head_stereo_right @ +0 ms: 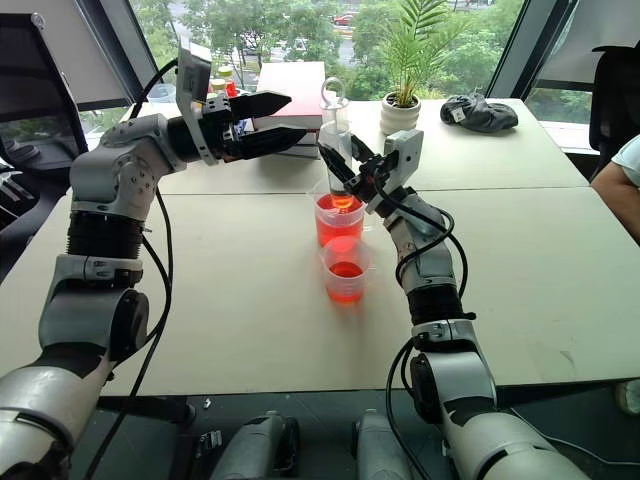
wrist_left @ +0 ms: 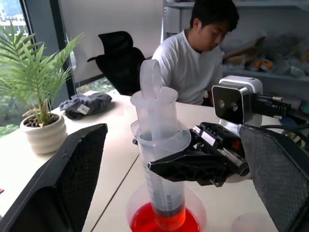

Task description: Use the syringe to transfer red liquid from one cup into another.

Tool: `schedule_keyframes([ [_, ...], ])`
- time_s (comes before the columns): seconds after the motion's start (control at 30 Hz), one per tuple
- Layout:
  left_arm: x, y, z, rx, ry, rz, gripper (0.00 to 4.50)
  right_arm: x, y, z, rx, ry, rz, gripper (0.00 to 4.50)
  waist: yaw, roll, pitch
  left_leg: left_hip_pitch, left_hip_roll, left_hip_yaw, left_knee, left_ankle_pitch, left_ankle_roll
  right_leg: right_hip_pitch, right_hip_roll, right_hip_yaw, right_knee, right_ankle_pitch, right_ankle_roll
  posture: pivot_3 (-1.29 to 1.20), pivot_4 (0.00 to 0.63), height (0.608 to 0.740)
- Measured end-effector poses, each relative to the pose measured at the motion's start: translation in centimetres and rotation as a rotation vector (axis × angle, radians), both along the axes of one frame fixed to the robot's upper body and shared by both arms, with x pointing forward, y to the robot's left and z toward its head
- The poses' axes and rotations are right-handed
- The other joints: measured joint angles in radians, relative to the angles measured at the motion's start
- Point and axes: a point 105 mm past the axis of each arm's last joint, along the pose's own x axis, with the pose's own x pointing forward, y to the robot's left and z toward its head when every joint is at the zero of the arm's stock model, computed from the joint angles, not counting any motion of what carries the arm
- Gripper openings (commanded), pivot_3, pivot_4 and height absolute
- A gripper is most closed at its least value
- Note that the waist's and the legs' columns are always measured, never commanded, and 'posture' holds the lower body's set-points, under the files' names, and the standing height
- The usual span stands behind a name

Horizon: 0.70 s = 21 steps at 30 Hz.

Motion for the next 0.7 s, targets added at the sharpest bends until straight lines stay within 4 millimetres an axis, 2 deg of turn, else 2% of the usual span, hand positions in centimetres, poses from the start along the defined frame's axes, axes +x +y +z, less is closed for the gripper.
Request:
schedule_keyframes([
  [0.07, 0.0, 0.2, -0.2, -0.001, 0.012, 0.009, 4.45, -0.2, -0.3, 0.9, -0.001, -0.015, -0.003, 1.45, 0.003, 0.0, 0.0, 0.0, 0.0, 0.0, 0.0, 0.0, 0.0, 0.0, 0.0, 0.0, 0.0, 0.0, 0.0, 0.0, 0.15, 0.74],
  [0.13, 0.1, 0.3, -0.3, 0.0, 0.015, 0.016, 4.45, -1.0, -0.6, 2.9, 0.017, -0.042, 0.011, 1.45, 0.003, 0.0, 0.0, -0.001, 0.0, 0.0, 0.0, 0.0, 0.0, 0.0, -0.001, 0.0, 0.0, 0.0, 0.0, 0.0, 0.15, 0.74],
  [0.2, 0.1, 0.4, -0.2, 0.0, 0.013, 0.022, 4.45, -2.9, -0.8, 5.7, 0.037, -0.086, 0.065, 1.45, 0.004, 0.0, 0.0, -0.001, 0.0, -0.001, 0.0, 0.0, 0.0, 0.0, -0.001, 0.0, 0.0, 0.0, 0.0, 0.0, 0.15, 0.74],
  [0.3, 0.1, 0.3, -0.3, 0.0, 0.015, 0.019, 4.45, -6.3, -0.9, 8.1, 0.071, -0.109, 0.166, 1.45, 0.006, 0.0, 0.0, -0.001, 0.0, -0.001, -0.001, 0.0, 0.0, 0.0, -0.001, -0.001, 0.0, 0.0, 0.0, 0.0, 0.15, 0.74],
  [0.37, 0.1, 0.3, -0.3, 0.001, 0.016, 0.014, 4.45, -8.1, -1.0, 7.7, 0.069, -0.074, 0.215, 1.45, 0.005, 0.0, 0.0, -0.001, 0.0, -0.001, 0.0, 0.0, 0.0, 0.0, -0.001, -0.001, -0.001, 0.0, 0.0, 0.0, 0.15, 0.74],
  [0.43, 0.0, 0.1, -0.4, 0.0, 0.02, 0.004, 4.45, -8.8, -0.9, 6.3, 0.051, -0.007, 0.233, 1.45, 0.005, 0.0, 0.0, 0.0, 0.0, -0.001, 0.001, 0.0, 0.0, 0.001, -0.001, 0.0, -0.001, 0.0, 0.0, 0.0, 0.15, 0.74],
  [0.53, 0.0, -0.1, -0.7, -0.004, 0.036, -0.015, 4.45, -9.4, -1.0, 4.2, 0.042, 0.055, 0.225, 1.45, 0.005, 0.0, 0.0, 0.0, 0.0, -0.001, 0.001, 0.0, 0.0, 0.001, -0.001, 0.0, 0.0, 0.0, 0.0, 0.0, 0.15, 0.74],
  [0.63, -0.4, -0.4, -0.8, -0.004, 0.065, -0.061, 4.45, -9.6, -1.0, 1.0, 0.025, 0.129, 0.19, 1.45, 0.004, 0.0, 0.0, 0.0, 0.0, -0.001, 0.001, 0.0, 0.0, 0.001, 0.0, 0.0, 0.0, 0.0, 0.0, 0.0, 0.15, 0.74],
  [0.7, -0.8, -0.6, -0.7, -0.017, 0.092, -0.106, 4.45, -9.5, -1.0, 0.0, 0.013, 0.143, 0.164, 1.45, 0.002, 0.0, 0.0, 0.0, 0.0, 0.0, 0.001, 0.0, 0.0, 0.001, 0.001, 0.0, 0.0, 0.0, 0.0, 0.0, 0.15, 0.74],
])
